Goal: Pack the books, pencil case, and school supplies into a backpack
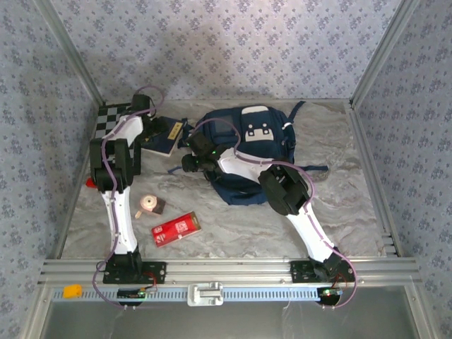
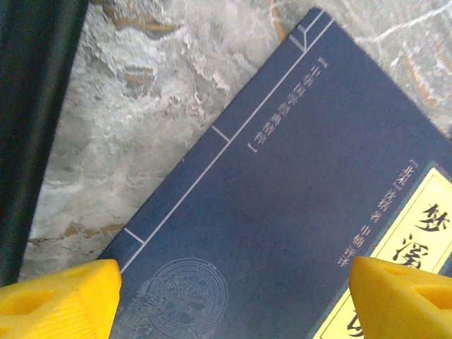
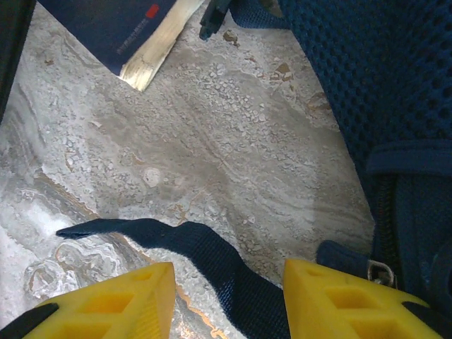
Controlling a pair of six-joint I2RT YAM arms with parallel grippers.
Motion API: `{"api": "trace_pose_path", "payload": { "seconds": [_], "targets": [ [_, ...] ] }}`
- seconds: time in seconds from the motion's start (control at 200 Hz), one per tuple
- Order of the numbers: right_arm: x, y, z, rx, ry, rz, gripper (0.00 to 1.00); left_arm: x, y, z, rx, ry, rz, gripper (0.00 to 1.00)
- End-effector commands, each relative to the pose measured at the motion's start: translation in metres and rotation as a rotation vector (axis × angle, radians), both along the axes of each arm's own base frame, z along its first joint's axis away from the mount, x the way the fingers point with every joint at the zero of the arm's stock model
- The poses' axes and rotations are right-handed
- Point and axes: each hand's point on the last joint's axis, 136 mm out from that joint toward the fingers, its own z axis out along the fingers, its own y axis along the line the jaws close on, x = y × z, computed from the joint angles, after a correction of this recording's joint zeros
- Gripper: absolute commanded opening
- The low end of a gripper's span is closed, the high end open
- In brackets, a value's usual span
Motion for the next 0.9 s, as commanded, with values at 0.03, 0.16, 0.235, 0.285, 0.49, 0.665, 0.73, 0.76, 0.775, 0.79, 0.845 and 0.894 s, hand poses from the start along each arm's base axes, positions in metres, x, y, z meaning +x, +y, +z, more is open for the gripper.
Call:
{"api": "trace_pose_path", "payload": {
  "seconds": [0.03,0.16,0.235,0.285,0.49,0.665,0.73,0.76,0.775,0.79,0.845,0.894],
  "targets": [
    [0.015,-0.023,-0.014,-0.067,0.011,-0.052,0.46,-0.021,0.004,-0.015,0.051,0.113,0.047,0.82],
    [0.022,-0.045,-0.017,-0.097,0.026,-0.111,0.46,-0.051,-0.006,-0.026,0.047,0.162,0.082,0.79],
    [0.028,-0.057,-0.014,-0.096,0.016,-0.146,0.46,-0.072,-0.01,-0.032,0.067,0.197,0.098,0.77],
    [0.031,-0.067,-0.014,-0.102,0.014,-0.167,0.46,-0.085,-0.017,-0.036,0.076,0.216,0.089,0.76],
    [0.034,-0.102,-0.014,-0.127,0.026,-0.243,0.45,-0.136,-0.039,-0.049,0.107,0.282,0.059,0.73],
    [0.015,-0.121,-0.005,-0.145,0.022,-0.251,0.45,-0.173,-0.059,-0.046,0.129,0.293,0.019,0.71],
    [0.006,-0.127,0.0,-0.156,0.022,-0.249,0.45,-0.185,-0.065,-0.047,0.116,0.301,0.005,0.71],
    [0.001,-0.13,0.002,-0.161,0.022,-0.25,0.45,-0.19,-0.067,-0.047,0.11,0.302,0.0,0.7],
    [0.0,-0.131,0.003,-0.161,0.021,-0.253,0.45,-0.192,-0.067,-0.047,0.11,0.304,-0.002,0.7],
    [-0.003,-0.133,0.003,-0.164,0.025,-0.252,0.45,-0.195,-0.068,-0.047,0.109,0.305,-0.004,0.7],
    [-0.01,-0.131,0.008,-0.147,0.03,-0.24,0.46,-0.201,-0.071,-0.045,0.095,0.307,-0.015,0.7],
    [-0.018,-0.124,0.012,-0.123,0.039,-0.209,0.46,-0.203,-0.075,-0.038,0.068,0.29,-0.034,0.7]
  ]
}}
